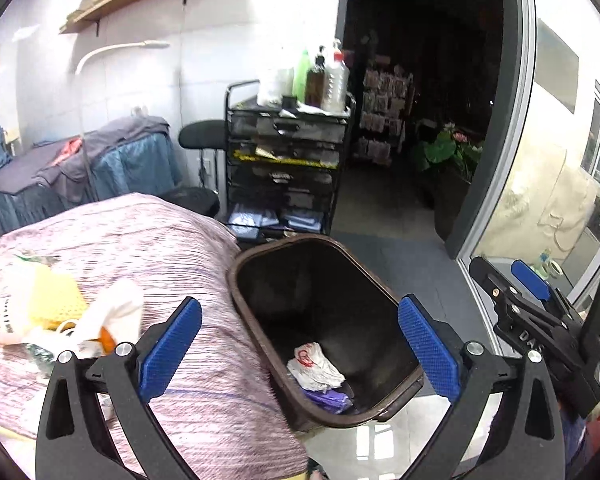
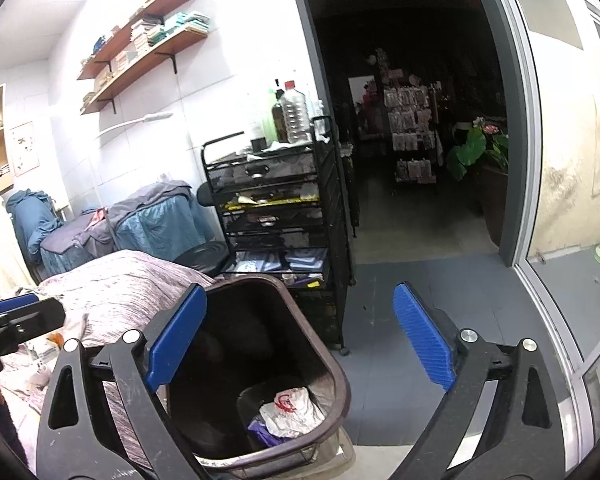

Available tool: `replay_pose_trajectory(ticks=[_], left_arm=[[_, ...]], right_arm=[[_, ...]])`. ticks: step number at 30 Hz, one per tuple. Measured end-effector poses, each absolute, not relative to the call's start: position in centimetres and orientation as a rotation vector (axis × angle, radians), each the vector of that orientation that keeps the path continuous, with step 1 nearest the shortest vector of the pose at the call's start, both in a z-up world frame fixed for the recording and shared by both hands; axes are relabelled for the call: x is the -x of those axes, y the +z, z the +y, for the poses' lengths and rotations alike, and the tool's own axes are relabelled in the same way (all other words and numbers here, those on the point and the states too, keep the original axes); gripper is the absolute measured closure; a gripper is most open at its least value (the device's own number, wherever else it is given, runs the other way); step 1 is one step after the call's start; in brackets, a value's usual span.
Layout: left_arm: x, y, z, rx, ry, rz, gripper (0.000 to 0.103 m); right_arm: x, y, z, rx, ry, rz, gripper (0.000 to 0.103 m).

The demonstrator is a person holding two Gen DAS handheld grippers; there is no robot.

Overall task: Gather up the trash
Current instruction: 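Move both open tools from the bin back over the trash pile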

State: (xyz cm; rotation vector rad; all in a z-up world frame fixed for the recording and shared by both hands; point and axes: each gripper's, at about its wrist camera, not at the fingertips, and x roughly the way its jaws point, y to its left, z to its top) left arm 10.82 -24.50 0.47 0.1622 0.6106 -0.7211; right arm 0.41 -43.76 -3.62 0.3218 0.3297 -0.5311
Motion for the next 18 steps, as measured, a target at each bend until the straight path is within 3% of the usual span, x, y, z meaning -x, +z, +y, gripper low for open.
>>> replay_pose_trajectory(ticks=[3, 18], left_arm=[[-10.4, 0.8, -23.1, -0.153, -0.698, 0.587, 0.006], [-10.3, 0.4, -14.9, -0.096, -0.542, 0.569, 0.006]], right_arm=[[-0.6, -3.3, -43.0, -0.317, -0.514, 0.310, 0.006], [-4.3, -2.2, -35.7, -0.250, -0.241, 0.339, 0.006]])
